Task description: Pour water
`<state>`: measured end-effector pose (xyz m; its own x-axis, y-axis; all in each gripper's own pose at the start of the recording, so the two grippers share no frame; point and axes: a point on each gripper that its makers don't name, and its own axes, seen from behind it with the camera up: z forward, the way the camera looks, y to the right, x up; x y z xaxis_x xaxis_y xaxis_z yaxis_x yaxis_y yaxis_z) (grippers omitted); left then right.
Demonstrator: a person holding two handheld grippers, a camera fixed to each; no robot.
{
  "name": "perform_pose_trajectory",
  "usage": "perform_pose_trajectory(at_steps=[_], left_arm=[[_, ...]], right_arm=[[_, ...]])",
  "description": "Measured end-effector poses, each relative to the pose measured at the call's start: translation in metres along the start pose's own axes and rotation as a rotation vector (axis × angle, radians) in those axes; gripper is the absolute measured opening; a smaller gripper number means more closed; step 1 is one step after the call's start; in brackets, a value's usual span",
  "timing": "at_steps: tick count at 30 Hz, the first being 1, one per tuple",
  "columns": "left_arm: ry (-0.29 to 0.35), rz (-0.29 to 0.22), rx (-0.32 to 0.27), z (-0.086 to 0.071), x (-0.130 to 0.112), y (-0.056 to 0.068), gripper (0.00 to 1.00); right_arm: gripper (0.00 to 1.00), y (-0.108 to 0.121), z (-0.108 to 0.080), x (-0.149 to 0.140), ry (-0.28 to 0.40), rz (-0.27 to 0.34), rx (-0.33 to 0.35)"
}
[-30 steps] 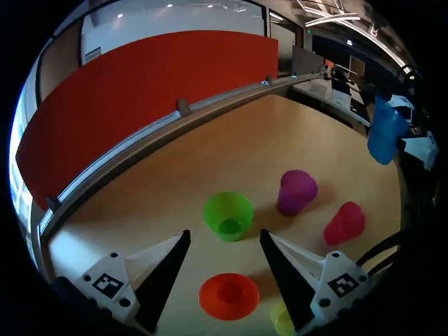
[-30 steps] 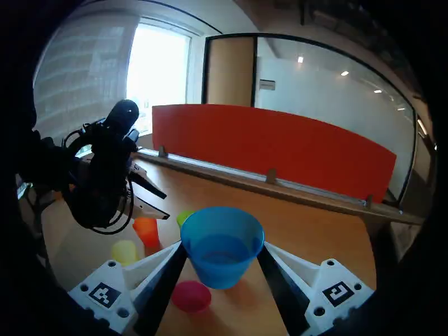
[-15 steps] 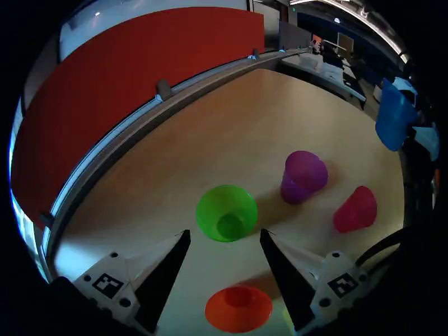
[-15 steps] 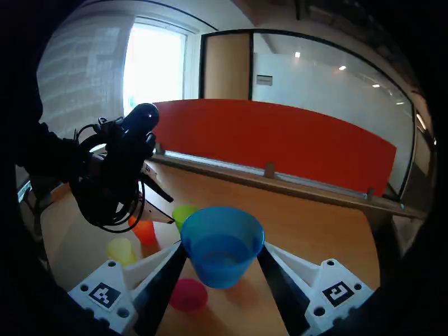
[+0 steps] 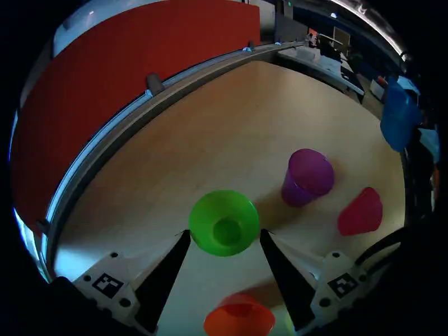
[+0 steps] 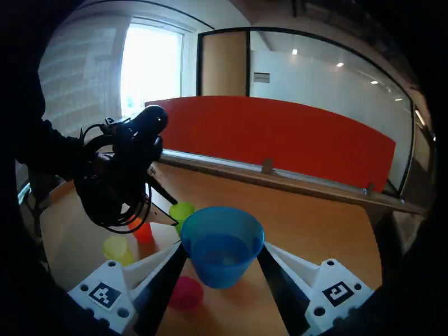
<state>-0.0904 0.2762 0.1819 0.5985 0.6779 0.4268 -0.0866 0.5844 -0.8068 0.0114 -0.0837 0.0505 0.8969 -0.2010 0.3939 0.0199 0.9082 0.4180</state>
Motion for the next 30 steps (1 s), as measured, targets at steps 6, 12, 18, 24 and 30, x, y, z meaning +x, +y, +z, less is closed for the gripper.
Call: perform_pose_trajectory(at_steps=[6,12,18,24,30], left_arm=[[-0.018,0.025,0.003,0.004,0.001,0.0,0.92],[-0.032,0.12,0.022,0.005,0.003,0.0,0.92],[-0.045,0.158,0.008,0.014,0.004,0.004,0.92],[-0.036,0.176,-0.002,0.022,0.005,0.005,0.92],[-0.026,0.177,-0.013,0.027,0.004,0.007,0.92]], right_arm=[[0.89,0.002,0.001,-0.001,0.001,0.004,-0.002],[0.89,0.002,0.003,-0.003,-0.001,0.009,0.002],[0.89,0.0,0.004,-0.004,0.002,0.012,0.004],[0.89,0.003,0.003,-0.007,-0.006,0.012,0.0],[0.89,0.006,0.002,-0.009,-0.009,0.014,-0.005]])
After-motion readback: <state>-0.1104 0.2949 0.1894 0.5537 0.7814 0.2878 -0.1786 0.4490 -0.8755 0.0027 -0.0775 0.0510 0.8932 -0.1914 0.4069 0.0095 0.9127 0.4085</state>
